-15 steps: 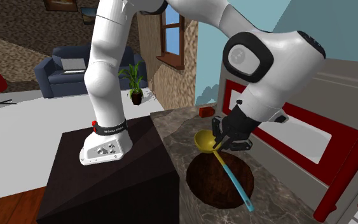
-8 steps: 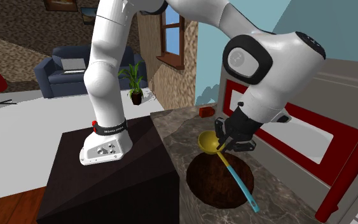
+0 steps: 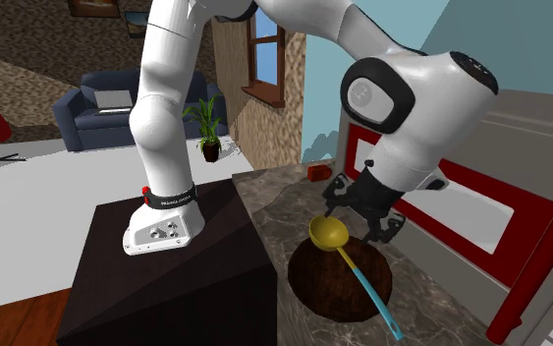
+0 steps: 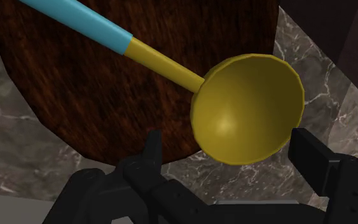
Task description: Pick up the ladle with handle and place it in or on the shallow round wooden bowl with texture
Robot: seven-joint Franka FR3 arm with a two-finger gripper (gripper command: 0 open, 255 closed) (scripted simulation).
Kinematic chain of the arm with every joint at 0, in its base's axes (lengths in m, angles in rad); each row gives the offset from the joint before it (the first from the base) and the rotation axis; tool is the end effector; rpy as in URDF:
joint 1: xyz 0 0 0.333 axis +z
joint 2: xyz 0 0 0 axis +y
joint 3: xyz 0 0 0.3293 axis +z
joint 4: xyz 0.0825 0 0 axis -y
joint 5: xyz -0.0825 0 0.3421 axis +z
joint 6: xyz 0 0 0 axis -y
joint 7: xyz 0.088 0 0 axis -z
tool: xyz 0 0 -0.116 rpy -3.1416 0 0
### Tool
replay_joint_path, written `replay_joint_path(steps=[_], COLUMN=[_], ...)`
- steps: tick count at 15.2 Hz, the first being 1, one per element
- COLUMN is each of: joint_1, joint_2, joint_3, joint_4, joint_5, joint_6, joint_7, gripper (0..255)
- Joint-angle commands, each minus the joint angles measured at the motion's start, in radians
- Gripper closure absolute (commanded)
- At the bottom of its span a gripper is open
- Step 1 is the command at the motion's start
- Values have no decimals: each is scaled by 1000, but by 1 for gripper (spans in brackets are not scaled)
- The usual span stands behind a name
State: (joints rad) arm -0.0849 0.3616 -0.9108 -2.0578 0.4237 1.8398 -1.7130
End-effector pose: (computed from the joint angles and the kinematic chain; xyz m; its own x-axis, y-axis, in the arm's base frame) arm 0.3159 -0.3914 0.3262 0.8892 0.4466 0.0997 0.4478 -0.8044 -0.3904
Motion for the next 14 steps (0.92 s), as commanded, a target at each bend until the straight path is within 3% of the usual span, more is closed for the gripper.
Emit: replay_joint_path(steps=[1,6,14], joint_1=[-6,-23,-23], joint_2=[61,42,42], joint_3=[6,-10,-10], joint_4=[-14,126,126], joint_5=[-33,-72,-72], joint_6=[2,-142,-142], joint_7=[-6,30,30], gripper=[0,0,0])
